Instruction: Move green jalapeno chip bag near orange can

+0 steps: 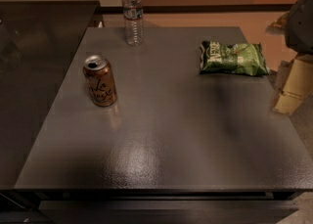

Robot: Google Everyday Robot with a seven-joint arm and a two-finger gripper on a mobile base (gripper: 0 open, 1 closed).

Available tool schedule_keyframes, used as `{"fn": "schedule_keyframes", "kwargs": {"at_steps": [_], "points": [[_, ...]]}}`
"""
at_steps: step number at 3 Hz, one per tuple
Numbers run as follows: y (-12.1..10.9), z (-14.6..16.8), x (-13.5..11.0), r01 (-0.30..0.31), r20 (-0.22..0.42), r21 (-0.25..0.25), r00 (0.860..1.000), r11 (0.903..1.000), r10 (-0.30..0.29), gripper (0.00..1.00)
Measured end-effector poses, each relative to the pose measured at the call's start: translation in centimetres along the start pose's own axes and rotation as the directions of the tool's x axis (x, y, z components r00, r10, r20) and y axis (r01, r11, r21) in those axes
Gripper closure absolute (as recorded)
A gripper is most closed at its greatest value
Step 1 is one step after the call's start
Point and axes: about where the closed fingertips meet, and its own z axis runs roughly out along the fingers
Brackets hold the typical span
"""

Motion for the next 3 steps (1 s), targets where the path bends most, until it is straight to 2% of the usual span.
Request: {"fn": "schedule_keyframes", "kwargs": {"at_steps": [1, 2, 3], "points": [[-0.6, 0.2, 0.1, 0.006, -0.001, -0.001, 1.0, 1.0, -0.006, 0.0], [-3.0, 0.8, 0.2, 0.005, 0.043, 0.014, 0.999, 0.9999, -0.005, 0.0], [-6.7, 2.4, 0.6, -0.031, 0.126, 0.017, 0.992, 0.9994, 0.029, 0.0]]}}
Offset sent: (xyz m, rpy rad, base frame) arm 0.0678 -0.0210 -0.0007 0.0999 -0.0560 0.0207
